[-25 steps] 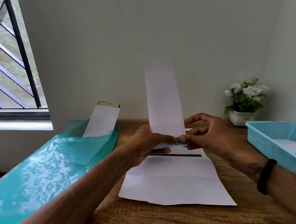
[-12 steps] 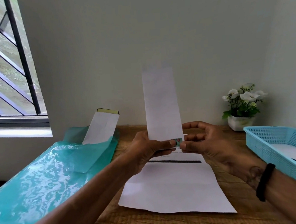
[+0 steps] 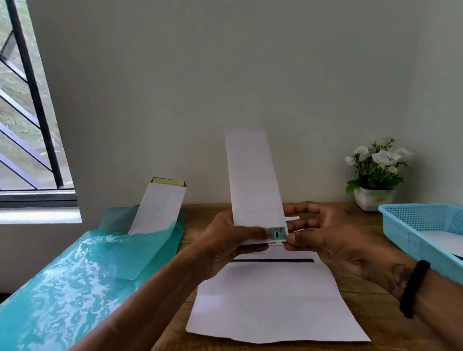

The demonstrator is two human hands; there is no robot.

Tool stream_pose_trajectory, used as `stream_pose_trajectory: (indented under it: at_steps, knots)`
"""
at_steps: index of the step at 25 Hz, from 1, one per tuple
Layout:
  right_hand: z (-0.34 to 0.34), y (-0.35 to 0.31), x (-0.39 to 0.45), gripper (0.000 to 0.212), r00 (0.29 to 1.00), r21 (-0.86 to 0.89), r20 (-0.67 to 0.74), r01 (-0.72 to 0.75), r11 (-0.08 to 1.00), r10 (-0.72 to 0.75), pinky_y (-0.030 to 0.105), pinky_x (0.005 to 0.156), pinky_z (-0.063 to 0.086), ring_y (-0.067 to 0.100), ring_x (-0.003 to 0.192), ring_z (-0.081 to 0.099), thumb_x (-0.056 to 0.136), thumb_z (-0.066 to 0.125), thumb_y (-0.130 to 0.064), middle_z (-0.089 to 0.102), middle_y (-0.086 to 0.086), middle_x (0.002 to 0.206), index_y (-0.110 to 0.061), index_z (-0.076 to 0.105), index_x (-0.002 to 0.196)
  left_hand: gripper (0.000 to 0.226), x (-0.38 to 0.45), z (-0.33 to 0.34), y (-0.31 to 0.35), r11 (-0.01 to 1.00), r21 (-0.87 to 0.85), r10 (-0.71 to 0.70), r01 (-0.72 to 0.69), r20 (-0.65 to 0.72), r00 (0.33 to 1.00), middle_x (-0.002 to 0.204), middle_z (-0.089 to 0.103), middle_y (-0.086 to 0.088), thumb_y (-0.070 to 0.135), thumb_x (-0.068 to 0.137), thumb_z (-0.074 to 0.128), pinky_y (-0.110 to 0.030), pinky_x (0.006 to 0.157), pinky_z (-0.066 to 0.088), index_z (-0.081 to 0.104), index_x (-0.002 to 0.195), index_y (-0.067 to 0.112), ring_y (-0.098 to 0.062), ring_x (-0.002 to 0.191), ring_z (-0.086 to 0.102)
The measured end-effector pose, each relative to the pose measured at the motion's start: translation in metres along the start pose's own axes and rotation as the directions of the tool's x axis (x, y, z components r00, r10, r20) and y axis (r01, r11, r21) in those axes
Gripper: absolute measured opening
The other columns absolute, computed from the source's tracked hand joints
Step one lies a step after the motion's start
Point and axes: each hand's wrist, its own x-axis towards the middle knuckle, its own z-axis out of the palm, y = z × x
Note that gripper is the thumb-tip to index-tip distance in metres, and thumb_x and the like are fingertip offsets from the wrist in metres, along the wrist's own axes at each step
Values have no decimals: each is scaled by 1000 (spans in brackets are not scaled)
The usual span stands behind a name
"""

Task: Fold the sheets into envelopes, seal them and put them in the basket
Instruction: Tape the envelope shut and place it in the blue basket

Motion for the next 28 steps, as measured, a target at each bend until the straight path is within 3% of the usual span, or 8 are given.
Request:
stream_pose_trajectory:
  at_steps: [3,7,10,14,19,22,24,28]
  knots:
    - [-4,-3,2,47,999,-112,11,-41,993,42,39,70,65,31,91,79,76,77,19,80,17,94,-5,70,116,45,8,-6,0,996,-48,65,-75,-184,981,117,74,-6,29,92,77,-33,73,65,59,131,20,-23,100,75]
    - [2,-3,0,45,996,-203,32,-78,976,86,39,70,66,30,91,79,79,75,20,79,19,97,-6,72,115,31,15,-23,-3,977,-133,104,-166,-382,918,119,74,-5,26,101,67,-44,89,62,60,130,19,-26,106,73]
    - [6,-7,-4,39,998,-279,5,-54,959,58,42,74,67,32,97,78,80,79,12,79,15,98,-9,73,112,20,13,-24,-1,966,-156,121,-208,-436,892,111,72,0,25,103,63,-38,80,60,59,122,22,-21,99,72]
    - [7,-40,-10,32,960,-612,-119,131,780,-254,38,77,66,14,89,76,82,86,-17,77,-3,100,-22,73,111,22,7,-14,7,971,-30,207,-237,-389,898,116,72,0,32,101,66,-37,80,63,59,121,27,-18,99,73]
    - [13,-136,-9,31,800,-860,55,342,379,-597,19,75,55,3,89,70,88,81,-29,71,-12,104,-25,69,116,22,-7,-1,24,950,73,310,-302,-304,901,117,73,-2,37,98,68,-28,75,64,61,117,28,-15,97,74]
    - [13,-189,2,36,765,-909,217,385,160,-606,24,81,52,15,99,67,89,78,-22,71,-3,111,-19,68,124,30,-9,12,46,924,183,369,-337,-190,910,118,74,-4,40,98,67,-38,80,66,61,123,24,-19,96,76]
    - [9,-213,3,38,789,-914,238,380,144,-566,26,84,52,14,102,67,88,78,-21,72,-2,111,-19,68,125,35,-9,23,63,869,333,418,-365,-101,903,115,75,-2,46,97,67,-43,82,66,60,123,24,-20,93,78]
    - [-5,-238,-14,26,789,-936,275,350,33,-550,32,85,59,13,88,72,84,79,-15,77,0,95,-15,74,110,32,-4,39,79,565,697,585,-442,39,810,108,76,0,51,98,63,-32,71,65,63,117,24,-15,82,75]
